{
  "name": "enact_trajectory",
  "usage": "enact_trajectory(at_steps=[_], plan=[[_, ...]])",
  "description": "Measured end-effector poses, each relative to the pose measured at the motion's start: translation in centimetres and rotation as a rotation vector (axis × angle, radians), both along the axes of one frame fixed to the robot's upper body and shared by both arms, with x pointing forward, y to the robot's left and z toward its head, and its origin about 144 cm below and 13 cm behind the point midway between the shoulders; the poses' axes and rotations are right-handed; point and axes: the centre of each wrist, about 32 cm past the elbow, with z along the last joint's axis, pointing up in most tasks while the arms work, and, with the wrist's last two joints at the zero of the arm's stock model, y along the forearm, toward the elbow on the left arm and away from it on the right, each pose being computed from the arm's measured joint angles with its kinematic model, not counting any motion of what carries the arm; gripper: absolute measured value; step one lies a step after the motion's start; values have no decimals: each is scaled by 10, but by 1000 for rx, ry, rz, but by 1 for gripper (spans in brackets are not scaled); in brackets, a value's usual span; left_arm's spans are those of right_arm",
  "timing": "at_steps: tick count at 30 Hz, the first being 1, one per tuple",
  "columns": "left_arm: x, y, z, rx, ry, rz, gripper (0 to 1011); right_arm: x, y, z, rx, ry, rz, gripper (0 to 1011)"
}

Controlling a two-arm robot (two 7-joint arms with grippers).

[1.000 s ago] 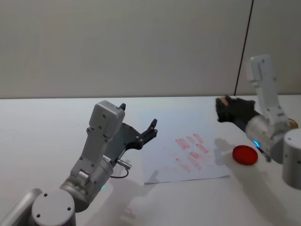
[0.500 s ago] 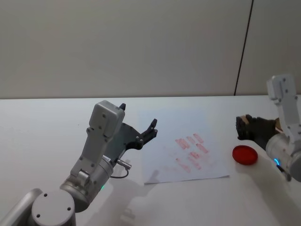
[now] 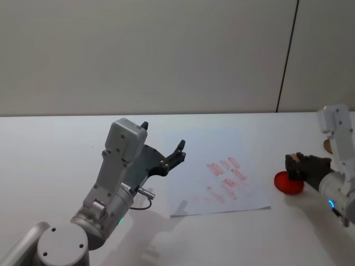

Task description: Use the one hand to pick up the stamp and affix it onto the A4 paper.

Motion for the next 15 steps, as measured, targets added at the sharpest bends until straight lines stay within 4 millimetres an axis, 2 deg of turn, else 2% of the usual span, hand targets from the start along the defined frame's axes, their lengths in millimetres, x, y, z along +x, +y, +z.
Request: enact_trajectory(at_steps=[8, 10, 13, 14, 15], plan=[[0, 0, 0, 0, 0, 0, 993, 3, -1, -7, -4, 23, 3, 213], [0, 0, 0, 0, 0, 0, 993, 3, -1, -8, -4, 26, 5, 296], [0, 0, 0, 0, 0, 0, 993, 4, -1, -8, -3, 29, 8, 352], [0, 0, 0, 0, 0, 0, 993, 4, -1, -8, -2, 29, 10, 419], [0, 0, 0, 0, 0, 0, 993, 4, 0, -8, -2, 29, 10, 438]])
